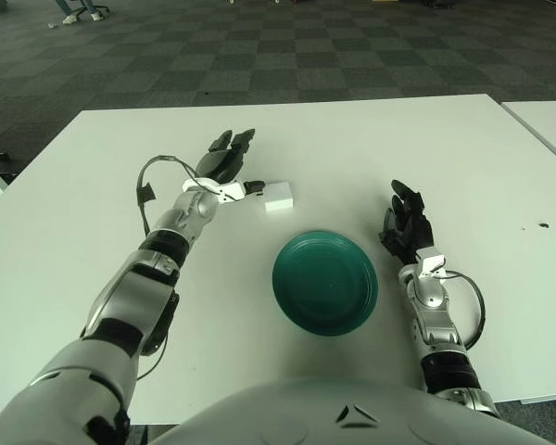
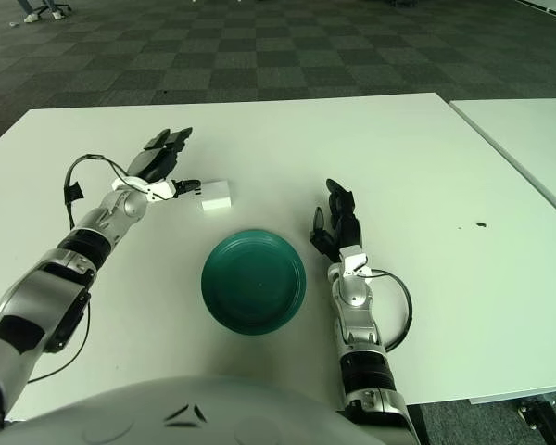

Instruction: Put the charger into the plate.

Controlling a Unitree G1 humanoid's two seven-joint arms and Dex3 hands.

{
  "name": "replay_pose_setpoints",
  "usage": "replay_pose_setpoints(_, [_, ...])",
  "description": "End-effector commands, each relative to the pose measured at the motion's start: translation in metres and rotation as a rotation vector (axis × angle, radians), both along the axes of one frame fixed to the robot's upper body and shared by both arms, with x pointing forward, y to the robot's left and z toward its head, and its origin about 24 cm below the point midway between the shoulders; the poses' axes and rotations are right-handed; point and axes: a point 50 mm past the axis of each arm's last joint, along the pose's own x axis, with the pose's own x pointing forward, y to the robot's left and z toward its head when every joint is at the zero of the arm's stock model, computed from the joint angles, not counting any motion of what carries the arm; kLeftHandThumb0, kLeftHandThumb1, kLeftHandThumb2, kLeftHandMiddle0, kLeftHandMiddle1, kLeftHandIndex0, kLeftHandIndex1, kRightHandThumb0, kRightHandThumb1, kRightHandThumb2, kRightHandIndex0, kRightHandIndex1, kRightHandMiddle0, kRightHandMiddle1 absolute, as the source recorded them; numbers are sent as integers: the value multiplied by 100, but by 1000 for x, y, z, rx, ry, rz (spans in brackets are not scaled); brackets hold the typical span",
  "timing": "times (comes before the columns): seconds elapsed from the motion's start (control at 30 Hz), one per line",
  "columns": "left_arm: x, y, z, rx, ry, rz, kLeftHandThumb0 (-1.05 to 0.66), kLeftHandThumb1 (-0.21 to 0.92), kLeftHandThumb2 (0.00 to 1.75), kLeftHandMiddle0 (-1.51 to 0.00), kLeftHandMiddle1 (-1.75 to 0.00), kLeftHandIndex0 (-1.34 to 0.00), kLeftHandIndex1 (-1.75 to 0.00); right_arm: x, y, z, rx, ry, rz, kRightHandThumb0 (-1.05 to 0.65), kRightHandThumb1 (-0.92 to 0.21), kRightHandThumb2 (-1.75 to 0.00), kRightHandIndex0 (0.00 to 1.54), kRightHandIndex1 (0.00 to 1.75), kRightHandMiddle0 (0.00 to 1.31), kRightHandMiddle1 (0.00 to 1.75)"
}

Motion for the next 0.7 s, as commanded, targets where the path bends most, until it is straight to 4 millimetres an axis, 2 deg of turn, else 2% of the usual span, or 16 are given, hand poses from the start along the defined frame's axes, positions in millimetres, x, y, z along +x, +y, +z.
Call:
replay_pose_setpoints(0.0, [4,3,2,84,41,-41,-105,92,39,-3,0,0,-50,-33,4,-49,34,264,-24,-69,-92,-82,15,0,0,58])
replay_pose_setpoints(0.13, [7,-2,0,158,102,-92,-105,92,31,-1,0,0,-55,-34,7,-50,35,265,-24,-69,-92,-82,15,0,0,56])
replay_pose_setpoints(0.33, [10,-9,3,224,168,-165,-105,92,29,-2,0,0,-61,-35,10,-51,34,265,-21,-69,-92,-82,14,0,0,53])
replay_pose_setpoints(0.67, [11,-15,8,164,279,-230,-105,92,29,-8,-3,0,-65,-38,12,-53,47,277,-27,-70,-92,-82,14,0,0,52])
